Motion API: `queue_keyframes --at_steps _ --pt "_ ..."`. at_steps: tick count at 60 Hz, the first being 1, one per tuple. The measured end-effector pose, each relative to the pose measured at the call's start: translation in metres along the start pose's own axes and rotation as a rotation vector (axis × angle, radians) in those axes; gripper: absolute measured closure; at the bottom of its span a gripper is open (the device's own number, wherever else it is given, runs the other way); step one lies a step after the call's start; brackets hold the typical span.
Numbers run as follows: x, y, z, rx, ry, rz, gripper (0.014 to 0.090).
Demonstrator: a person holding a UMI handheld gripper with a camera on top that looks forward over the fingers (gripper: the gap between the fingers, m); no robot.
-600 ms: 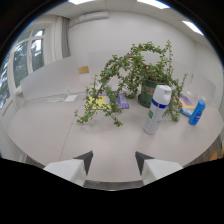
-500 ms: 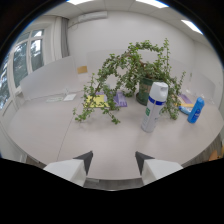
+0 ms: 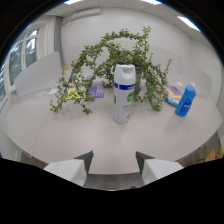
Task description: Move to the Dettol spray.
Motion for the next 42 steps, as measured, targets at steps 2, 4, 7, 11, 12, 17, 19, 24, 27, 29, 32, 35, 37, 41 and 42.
queue_keyframes --at_steps 2,4,7,11,12,17,19,24,27,29,32,35,37,41,42 --pt "0.004 -0.002 0.006 0.004 -0.004 -0.001 0.0203" --pt "0.008 -0.004 0.012 0.005 -0.01 -0.004 0.0203" --pt "0.014 -0.006 0.022 0.004 -0.016 -0.01 0.0202" --pt "0.019 -0.01 0.036 0.004 -0.024 -0.017 0.0203" --pt "0.02 -0.011 0.039 0.006 -0.028 -0.019 0.0201" --pt "0.025 -0.016 0.058 0.016 -0.039 -0.026 0.0202" --pt "0.027 -0.019 0.065 0.021 -0.043 -0.031 0.02" --pt "0.032 -0.025 0.08 0.026 -0.053 -0.041 0.0204" --pt "0.031 -0.028 0.088 0.031 -0.059 -0.044 0.0205" --pt "0.034 -0.031 0.093 0.034 -0.065 -0.05 0.0202" --pt "0.034 -0.033 0.099 0.038 -0.072 -0.054 0.0203" --pt "0.034 -0.036 0.102 0.039 -0.08 -0.056 0.0204" --pt "0.035 -0.037 0.104 0.04 -0.082 -0.056 0.0204" --pt "0.036 -0.039 0.108 0.043 -0.088 -0.058 0.0204" --pt "0.037 -0.039 0.108 0.042 -0.087 -0.058 0.0203"
